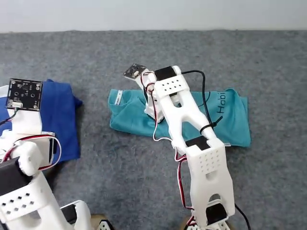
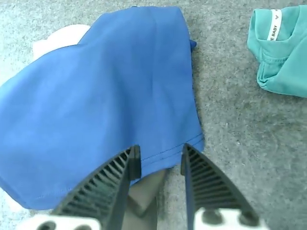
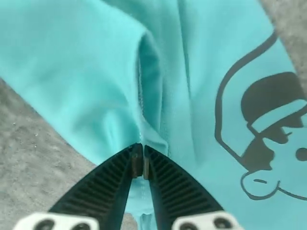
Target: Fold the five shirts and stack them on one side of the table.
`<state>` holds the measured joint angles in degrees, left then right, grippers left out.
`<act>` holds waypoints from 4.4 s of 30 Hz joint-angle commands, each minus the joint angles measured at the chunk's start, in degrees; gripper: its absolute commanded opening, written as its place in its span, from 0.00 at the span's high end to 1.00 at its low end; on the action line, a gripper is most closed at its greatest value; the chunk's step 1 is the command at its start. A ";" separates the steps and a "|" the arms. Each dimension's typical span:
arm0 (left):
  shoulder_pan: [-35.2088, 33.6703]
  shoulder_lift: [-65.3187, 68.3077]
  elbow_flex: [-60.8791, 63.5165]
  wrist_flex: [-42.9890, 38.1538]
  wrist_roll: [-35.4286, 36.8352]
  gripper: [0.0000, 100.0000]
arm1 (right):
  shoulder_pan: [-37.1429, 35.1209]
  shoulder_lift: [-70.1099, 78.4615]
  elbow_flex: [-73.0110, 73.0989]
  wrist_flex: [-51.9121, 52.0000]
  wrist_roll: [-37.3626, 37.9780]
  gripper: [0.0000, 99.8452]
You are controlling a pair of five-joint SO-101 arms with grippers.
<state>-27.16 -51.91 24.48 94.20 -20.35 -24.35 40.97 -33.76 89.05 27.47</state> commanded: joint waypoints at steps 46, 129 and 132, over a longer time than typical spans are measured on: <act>0.09 -0.70 -0.22 0.09 0.44 0.86 | -10.77 5.49 -2.29 -11.21 -3.96 0.99; 0.18 -0.70 2.86 -0.35 0.44 0.86 | -12.79 9.89 -26.64 8.22 -1.14 0.79; 0.18 -0.70 2.95 -0.35 0.44 0.86 | -14.99 10.24 -26.64 6.81 -1.14 0.75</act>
<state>-27.16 -52.00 27.74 94.20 -20.35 -37.36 51.34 -58.29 96.18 26.24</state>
